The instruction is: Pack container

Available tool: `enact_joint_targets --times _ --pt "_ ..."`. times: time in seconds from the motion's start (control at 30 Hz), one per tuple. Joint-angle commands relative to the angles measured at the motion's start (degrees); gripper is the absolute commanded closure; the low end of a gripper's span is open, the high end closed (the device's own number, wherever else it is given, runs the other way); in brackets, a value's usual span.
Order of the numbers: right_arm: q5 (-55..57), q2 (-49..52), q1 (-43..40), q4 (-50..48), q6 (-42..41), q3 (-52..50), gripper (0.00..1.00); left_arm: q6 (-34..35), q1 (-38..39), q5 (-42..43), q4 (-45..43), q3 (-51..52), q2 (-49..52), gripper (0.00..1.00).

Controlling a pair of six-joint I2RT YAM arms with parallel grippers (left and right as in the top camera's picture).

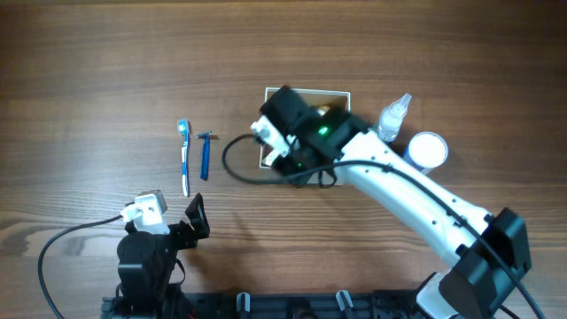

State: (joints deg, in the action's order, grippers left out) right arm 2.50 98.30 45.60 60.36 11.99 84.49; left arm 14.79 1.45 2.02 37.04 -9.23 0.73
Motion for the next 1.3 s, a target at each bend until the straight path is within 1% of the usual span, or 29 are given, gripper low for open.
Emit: enact_joint_targets --times 0.0,0.27,0.4,0.47,0.63,0.87,1.03,1.23,1.27 --pt "4.7 -0.7 2.8 -0.4 1.6 -0.6 0.42 0.7 0.3 -0.1 -0.2 0.3 -0.6 0.0" --pt "7.8 -0.7 3.3 -3.0 0.7 -5.2 0.44 0.7 0.3 -0.1 -0.2 0.3 -0.6 0.0" --pt "9.1 -0.7 3.3 -4.0 -0.1 -5.3 0.44 0.7 0.3 -0.1 -0.2 0.3 -0.6 0.0" --pt "9.1 -0.6 3.3 -4.8 -0.1 -5.3 0.47 0.7 0.3 -0.1 -0.2 0.3 -0.6 0.0" --pt "9.2 0.2 3.3 -7.0 0.0 -5.4 0.48 0.7 0.3 -0.1 -0.2 0.3 -0.6 0.0" --pt "9.1 2.6 3.3 -6.7 -0.2 -5.4 0.49 0.7 0.3 -0.1 -0.2 0.3 -0.6 0.0" --pt "9.1 3.4 3.3 -6.7 -0.2 -5.4 0.53 0.7 0.3 -0.1 -0.2 0.3 -0.6 0.0" --pt "9.1 3.5 3.2 -6.6 -0.6 -5.4 0.53 0.7 0.3 -0.1 -0.2 0.3 -0.6 0.0" --pt "9.1 3.5 3.2 -6.7 -0.6 -5.4 0.55 0.7 0.3 -0.1 -0.2 0.3 -0.6 0.0"
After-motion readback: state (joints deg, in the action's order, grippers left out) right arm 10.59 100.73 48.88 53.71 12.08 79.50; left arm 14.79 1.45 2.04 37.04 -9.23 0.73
